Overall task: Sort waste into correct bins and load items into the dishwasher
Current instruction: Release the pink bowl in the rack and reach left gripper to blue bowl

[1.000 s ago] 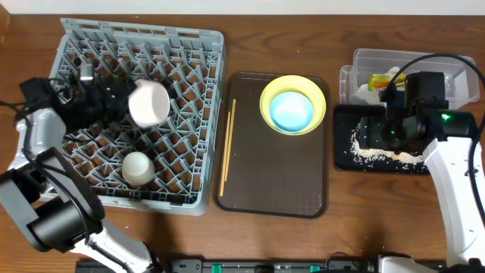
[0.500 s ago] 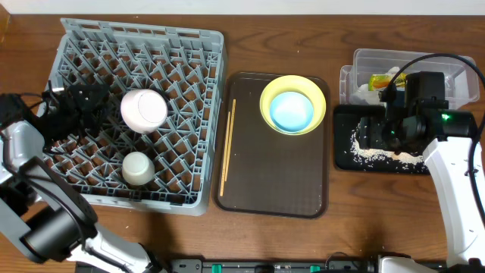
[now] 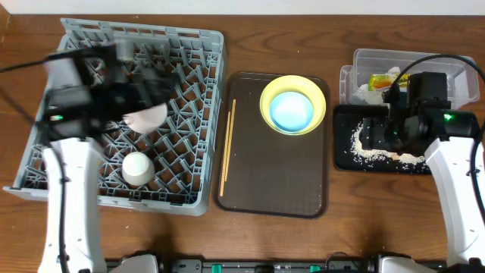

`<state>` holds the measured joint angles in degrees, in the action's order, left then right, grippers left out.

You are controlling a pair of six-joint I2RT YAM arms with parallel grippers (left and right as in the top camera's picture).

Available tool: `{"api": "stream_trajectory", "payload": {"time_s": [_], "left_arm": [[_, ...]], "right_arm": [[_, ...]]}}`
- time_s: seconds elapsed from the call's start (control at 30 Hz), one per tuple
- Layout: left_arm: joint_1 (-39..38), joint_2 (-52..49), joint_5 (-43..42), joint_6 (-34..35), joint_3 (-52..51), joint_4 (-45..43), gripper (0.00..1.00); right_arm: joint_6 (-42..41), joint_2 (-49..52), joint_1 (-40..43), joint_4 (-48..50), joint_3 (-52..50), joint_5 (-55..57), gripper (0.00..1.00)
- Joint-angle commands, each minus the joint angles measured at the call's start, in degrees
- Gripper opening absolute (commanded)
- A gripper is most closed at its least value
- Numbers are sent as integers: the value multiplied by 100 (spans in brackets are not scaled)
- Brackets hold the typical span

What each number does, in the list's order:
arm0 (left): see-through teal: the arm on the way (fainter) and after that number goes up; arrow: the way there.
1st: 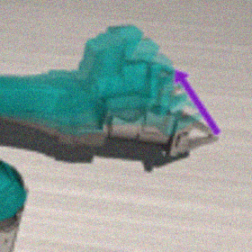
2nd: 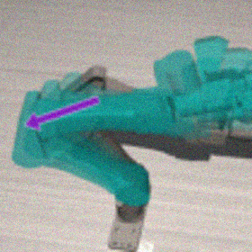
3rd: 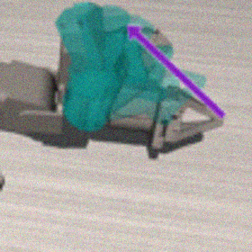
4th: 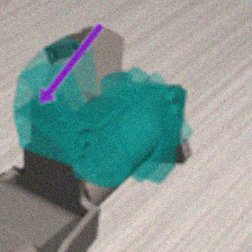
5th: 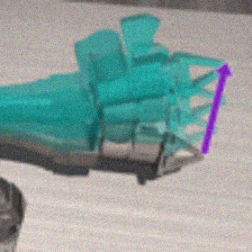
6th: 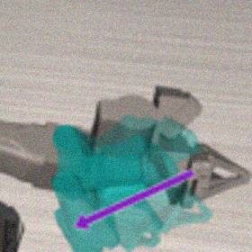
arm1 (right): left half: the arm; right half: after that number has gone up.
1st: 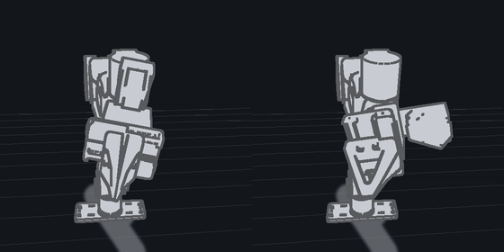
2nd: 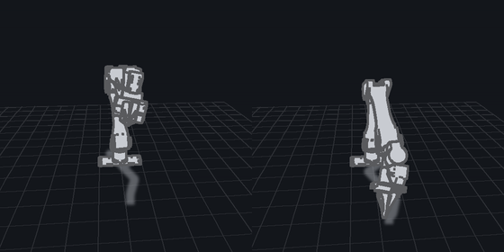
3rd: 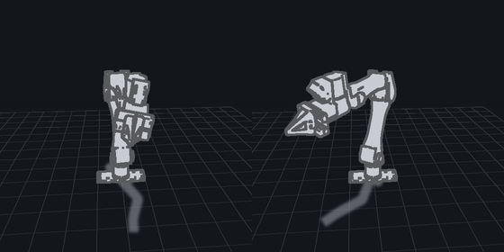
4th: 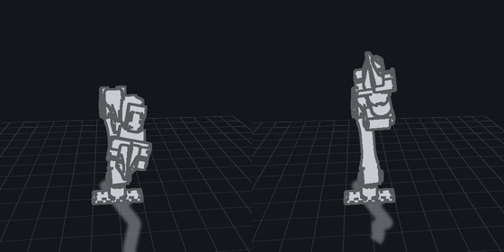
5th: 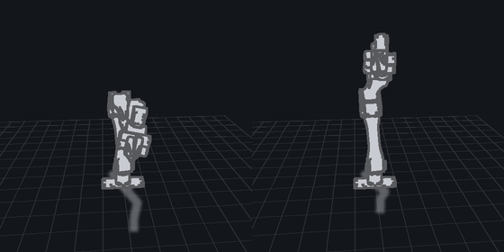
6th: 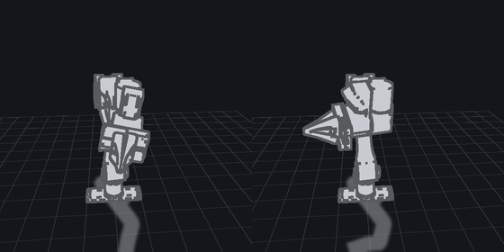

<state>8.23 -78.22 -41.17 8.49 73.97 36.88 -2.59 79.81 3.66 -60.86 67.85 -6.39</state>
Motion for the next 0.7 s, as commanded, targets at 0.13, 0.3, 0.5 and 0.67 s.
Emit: {"api": "stream_trajectory", "payload": {"time_s": [0.13,0.3,0.5,0.67], "left_arm": [[-2437,-538,2736,-85,931,15,90],[-3375,-1325,3073,-385,1250,-332,90],[-4155,-2297,3073,-442,1250,-1058,91],[-4664,-3169,3073,-444,1250,-1644,95]], "right_arm": [[-83,-44,105,-35,116,57,78],[-400,-44,118,-197,114,483,79],[-793,-44,186,-396,114,1106,82],[-791,-44,190,-398,114,1084,84]]}}
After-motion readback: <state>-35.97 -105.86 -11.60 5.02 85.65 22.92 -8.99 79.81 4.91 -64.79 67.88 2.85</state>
